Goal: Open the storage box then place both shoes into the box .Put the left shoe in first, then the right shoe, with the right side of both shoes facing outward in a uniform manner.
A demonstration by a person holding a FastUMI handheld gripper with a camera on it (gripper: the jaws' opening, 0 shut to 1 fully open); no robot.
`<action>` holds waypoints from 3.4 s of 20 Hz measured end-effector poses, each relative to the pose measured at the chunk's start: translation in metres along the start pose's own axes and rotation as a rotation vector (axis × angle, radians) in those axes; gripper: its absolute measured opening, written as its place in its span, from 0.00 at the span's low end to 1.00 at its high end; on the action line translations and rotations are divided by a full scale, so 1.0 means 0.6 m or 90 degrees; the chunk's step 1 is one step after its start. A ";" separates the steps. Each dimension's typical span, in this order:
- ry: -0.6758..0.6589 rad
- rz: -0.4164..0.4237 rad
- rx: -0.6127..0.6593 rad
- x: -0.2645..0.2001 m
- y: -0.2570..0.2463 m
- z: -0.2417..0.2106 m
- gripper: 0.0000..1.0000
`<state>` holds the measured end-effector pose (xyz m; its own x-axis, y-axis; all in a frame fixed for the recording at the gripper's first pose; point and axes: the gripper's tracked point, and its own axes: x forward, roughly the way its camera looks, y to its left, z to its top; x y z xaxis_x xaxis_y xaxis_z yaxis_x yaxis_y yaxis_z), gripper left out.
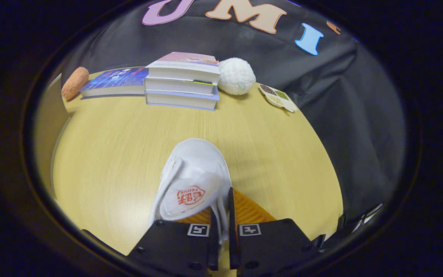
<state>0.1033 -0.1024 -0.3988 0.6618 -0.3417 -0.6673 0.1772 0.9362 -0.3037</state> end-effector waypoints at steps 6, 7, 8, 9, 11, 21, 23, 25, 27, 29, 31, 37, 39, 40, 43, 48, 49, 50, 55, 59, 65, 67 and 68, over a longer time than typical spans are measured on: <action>-0.024 -0.047 -0.029 -0.022 -0.005 0.016 0.04; -0.036 -0.069 -0.039 -0.031 -0.010 0.026 0.04; -0.046 -0.089 -0.048 -0.042 -0.011 0.037 0.04; -0.056 -0.105 -0.055 -0.053 -0.010 0.048 0.04; -0.077 -0.137 -0.075 -0.081 -0.009 0.072 0.04; -0.227 -0.188 -0.143 -0.306 0.095 0.246 0.04; -0.273 -0.176 -0.125 -0.360 0.132 0.294 0.04; -0.318 -0.156 -0.099 -0.411 0.177 0.338 0.04; -0.354 -0.126 -0.075 -0.457 0.228 0.373 0.04; -0.379 -0.086 -0.046 -0.494 0.290 0.399 0.04; -0.384 -0.029 -0.015 -0.507 0.359 0.409 0.04; -0.310 0.102 0.000 -0.474 0.531 0.380 0.04; -0.254 0.117 -0.011 -0.442 0.569 0.344 0.04; -0.222 0.121 -0.010 -0.424 0.583 0.326 0.04; -0.157 0.121 -0.007 -0.373 0.607 0.278 0.07; -0.093 0.098 -0.027 -0.325 0.612 0.227 0.07; -0.088 0.092 -0.021 -0.323 0.606 0.226 0.07; -0.078 0.097 -0.012 -0.321 0.609 0.224 0.14; -0.063 0.185 0.008 -0.320 0.643 0.224 0.50; -0.107 0.240 0.038 -0.371 0.653 0.251 0.90; -0.183 0.247 0.038 -0.437 0.588 0.303 0.99; -0.211 0.244 0.036 -0.447 0.552 0.322 1.00; -0.224 0.241 0.035 -0.450 0.533 0.331 0.99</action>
<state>0.1260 0.3056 -0.1805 0.8901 0.0609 -0.4517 -0.0899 0.9950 -0.0430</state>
